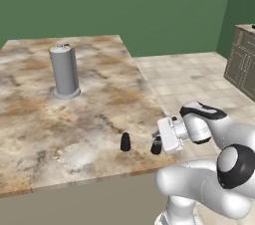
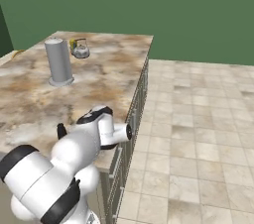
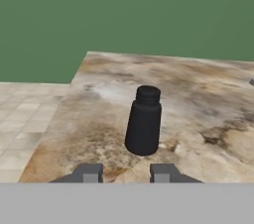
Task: Move the shaker and shaker from the cabinet to the dining counter.
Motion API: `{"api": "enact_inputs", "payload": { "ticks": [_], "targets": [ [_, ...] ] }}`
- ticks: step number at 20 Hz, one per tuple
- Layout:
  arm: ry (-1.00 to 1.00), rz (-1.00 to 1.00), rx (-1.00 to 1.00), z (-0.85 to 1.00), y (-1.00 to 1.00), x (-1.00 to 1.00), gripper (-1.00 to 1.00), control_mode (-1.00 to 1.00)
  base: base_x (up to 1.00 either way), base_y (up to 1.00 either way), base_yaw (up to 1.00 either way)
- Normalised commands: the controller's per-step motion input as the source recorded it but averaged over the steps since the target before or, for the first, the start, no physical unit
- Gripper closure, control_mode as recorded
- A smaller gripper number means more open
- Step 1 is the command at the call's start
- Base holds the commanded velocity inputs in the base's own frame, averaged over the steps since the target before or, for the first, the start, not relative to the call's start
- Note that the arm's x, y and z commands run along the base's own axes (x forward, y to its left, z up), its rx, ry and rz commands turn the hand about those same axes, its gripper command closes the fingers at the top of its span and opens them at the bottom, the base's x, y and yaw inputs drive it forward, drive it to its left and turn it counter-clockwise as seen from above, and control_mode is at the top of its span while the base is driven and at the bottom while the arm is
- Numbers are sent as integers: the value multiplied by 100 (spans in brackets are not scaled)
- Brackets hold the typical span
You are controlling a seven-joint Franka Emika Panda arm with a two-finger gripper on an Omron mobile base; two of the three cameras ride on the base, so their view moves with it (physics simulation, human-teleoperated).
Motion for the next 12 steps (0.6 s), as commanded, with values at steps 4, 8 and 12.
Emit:
{"api": "enact_inputs", "payload": {
  "ticks": [4, 8, 12],
  "targets": [
    [0, 0, 0, -28, 0, 13, 100, -100, 0, 0, 0],
    [0, 1, 0, -29, 0, 13, 100, -100, 0, 0, 0],
    [0, 2, -1, -33, 7, 4, -100, -100, 0, 0, 0]
  ]
}}
